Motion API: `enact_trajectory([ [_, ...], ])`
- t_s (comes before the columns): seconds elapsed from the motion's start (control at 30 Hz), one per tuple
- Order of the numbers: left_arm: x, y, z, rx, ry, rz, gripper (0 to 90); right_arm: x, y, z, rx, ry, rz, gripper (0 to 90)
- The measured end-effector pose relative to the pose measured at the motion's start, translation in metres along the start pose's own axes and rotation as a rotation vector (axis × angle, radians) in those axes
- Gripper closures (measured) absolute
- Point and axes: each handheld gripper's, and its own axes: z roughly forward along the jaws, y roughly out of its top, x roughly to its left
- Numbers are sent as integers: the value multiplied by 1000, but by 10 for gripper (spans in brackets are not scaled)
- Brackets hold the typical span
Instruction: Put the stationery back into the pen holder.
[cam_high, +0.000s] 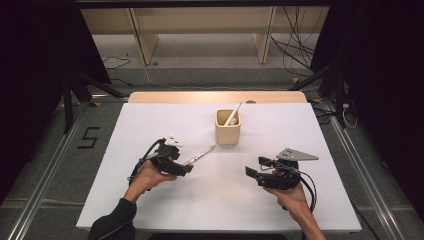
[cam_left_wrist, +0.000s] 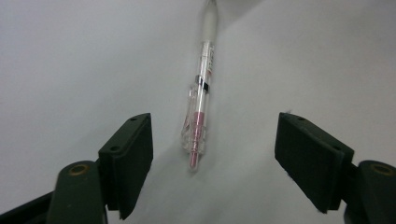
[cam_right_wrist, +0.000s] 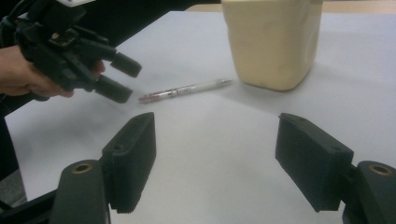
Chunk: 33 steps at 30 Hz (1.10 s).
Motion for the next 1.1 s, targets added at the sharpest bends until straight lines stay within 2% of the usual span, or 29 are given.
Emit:
enact_trajectory([
  [0.1,1,5,4,30,19,14,315,3,-3,-3,-2,8,-2,297],
  [0.2,1,10,7,53,15,15,350,5,-6,-3,3,12,-5,297],
  [0.3,1,14,11,78,24,39,382,7,-8,-3,9,14,-9,297],
  [0.63,3,21,22,142,23,41,465,10,-11,-3,13,31,-5,297],
  [1.1,1,29,33,169,14,58,555,14,-14,-4,17,46,-7,296],
])
